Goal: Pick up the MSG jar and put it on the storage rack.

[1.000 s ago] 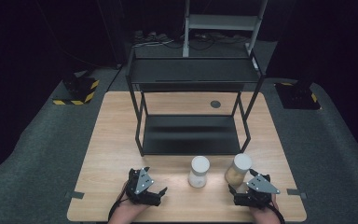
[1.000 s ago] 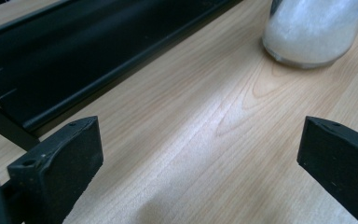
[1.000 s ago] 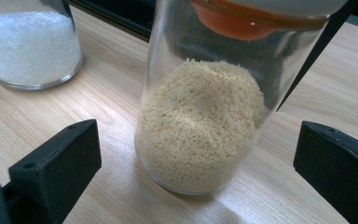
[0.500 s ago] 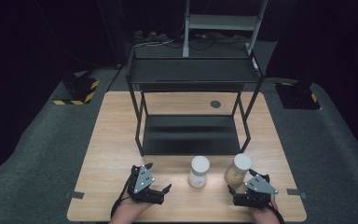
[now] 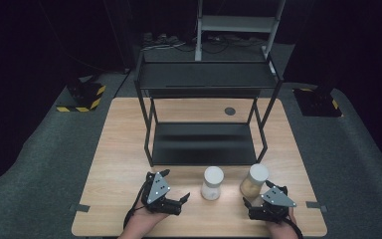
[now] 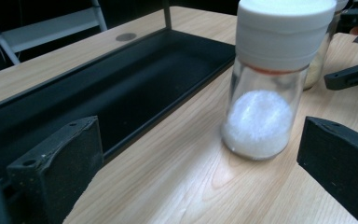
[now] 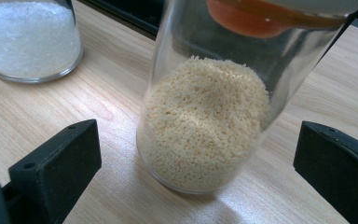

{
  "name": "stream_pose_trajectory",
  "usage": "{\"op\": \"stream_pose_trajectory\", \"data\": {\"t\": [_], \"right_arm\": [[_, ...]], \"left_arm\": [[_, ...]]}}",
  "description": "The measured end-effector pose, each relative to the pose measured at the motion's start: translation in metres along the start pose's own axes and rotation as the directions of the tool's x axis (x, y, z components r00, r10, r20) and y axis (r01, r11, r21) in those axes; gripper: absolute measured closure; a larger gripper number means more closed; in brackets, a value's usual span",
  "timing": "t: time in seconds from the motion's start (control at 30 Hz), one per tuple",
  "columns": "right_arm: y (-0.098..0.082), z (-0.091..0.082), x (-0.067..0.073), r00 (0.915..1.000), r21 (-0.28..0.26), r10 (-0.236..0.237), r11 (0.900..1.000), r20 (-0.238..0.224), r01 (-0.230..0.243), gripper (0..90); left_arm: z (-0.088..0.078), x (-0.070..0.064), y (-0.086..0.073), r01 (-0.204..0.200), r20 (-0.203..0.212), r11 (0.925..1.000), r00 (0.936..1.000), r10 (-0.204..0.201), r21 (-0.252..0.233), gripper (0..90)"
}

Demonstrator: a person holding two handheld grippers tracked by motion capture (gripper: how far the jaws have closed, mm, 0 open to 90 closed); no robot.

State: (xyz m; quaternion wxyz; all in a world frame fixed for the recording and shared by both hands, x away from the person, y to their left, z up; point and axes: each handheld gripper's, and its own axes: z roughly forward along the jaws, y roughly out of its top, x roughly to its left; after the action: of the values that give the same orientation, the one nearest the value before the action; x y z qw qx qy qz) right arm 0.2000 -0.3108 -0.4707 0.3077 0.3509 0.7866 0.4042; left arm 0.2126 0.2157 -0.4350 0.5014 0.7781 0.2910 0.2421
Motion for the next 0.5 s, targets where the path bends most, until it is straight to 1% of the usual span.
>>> {"op": "stream_pose_trajectory", "data": {"t": [0.17, 0.23, 0.33, 0.5], "right_arm": [[-0.0002, -0.0001, -0.0001, 1.0000, -0.001, 0.000, 1.000, 0.000, 0.000, 0.0], [-0.0001, 0.0000, 0.0000, 1.0000, 0.000, 0.000, 1.000, 0.000, 0.000, 0.0], [-0.0002, 0.0000, -0.0001, 1.0000, -0.001, 0.000, 1.000, 0.000, 0.000, 0.0], [-0.0003, -0.0001, -0.0003, 1.0000, -0.001, 0.000, 1.000, -0.001, 0.000, 0.0]], "left_arm": [[0.0036, -0.0012, 0.0056, -0.003, 0.015, 0.9998, 0.9999, 0.004, -0.021, 0.4], [0.0047, -0.0015, 0.0063, 0.002, 0.022, 0.9995, 0.9998, -0.001, -0.031, 0.4], [0.0064, -0.0028, 0.0076, -0.003, 0.029, 0.9991, 0.9996, 0.004, -0.041, 0.4], [0.0108, -0.0048, 0.0099, 0.002, 0.045, 0.9983, 0.9990, 0.001, -0.058, 0.4]]}}
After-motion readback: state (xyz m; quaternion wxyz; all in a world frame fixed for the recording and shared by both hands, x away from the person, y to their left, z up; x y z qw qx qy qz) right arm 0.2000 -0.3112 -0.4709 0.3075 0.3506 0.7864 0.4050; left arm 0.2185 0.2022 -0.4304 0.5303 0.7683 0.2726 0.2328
